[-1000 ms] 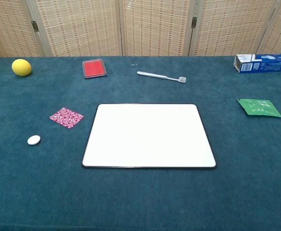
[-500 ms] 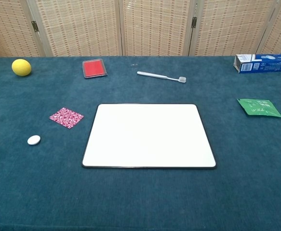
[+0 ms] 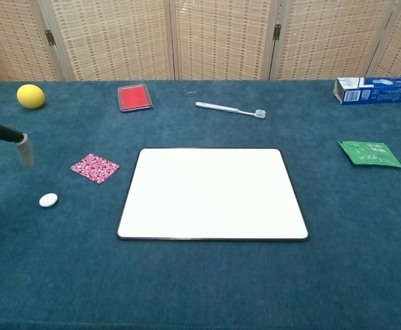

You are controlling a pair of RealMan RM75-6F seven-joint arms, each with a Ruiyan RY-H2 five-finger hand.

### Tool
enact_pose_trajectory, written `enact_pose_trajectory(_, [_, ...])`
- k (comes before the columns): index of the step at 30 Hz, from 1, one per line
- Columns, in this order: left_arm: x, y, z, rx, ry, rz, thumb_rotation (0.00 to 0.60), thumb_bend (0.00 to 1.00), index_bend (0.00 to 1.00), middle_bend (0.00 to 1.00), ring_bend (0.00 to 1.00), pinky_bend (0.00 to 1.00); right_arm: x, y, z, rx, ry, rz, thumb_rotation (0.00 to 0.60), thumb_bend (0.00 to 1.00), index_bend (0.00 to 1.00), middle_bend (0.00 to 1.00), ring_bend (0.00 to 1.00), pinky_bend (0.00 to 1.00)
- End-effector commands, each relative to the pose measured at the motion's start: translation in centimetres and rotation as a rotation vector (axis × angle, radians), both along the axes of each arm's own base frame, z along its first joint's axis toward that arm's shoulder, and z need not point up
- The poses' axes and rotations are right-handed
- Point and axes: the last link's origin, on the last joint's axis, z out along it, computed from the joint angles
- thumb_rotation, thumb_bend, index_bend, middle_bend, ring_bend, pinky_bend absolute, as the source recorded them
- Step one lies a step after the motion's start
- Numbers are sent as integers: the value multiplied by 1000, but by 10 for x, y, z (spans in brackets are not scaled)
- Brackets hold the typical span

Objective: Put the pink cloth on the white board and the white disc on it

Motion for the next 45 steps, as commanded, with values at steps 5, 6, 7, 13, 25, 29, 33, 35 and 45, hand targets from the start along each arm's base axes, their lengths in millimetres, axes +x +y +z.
enact_pose_trajectory(5, [43,35,-9,-38,-58,4,600,233,346,1000,1000,900,-2,-5,-1,2,3,-18,600,193,0,0,0,0])
enact_pose_trajectory(6, [48,39,-10,-49,-64,11,600,233,346,1000,1000,900,-3,-6,-1,3,3,-20,600,193,0,0,0,0])
enact_pose_trajectory(7, [50,42,-11,-56,-64,16,600,233,346,1000,1000,900,-3,-6,-1,4,3,-21,600,193,0,0,0,0])
enact_pose_trajectory(13, [59,63,-27,-80,-50,15,600,232,350,1000,1000,902,-2,-4,0,6,2,-19,600,194,0,0,0,0])
enact_pose_trajectory(25, [53,94,-58,-90,-3,9,600,232,348,1000,1000,903,-5,-5,3,-21,8,-36,600,194,0,0,0,0])
enact_pose_trajectory(29, [50,100,-66,-99,19,-2,600,232,307,1000,1000,903,-6,-6,3,-25,14,-44,600,193,0,0,0,0])
enact_pose_trajectory(33, [51,105,-73,-107,35,-15,600,233,276,1000,1000,903,-7,-7,3,-32,16,-51,600,193,0,0,0,0])
enact_pose_trajectory(35, [52,108,-76,-113,41,-17,600,233,289,1000,1000,903,-7,-7,3,-36,17,-53,600,193,0,0,0,0])
enact_pose_trajectory(45, [51,126,-85,-120,88,-17,600,233,365,1000,1000,903,-10,-9,8,-64,20,-70,600,193,0,0,0,0])
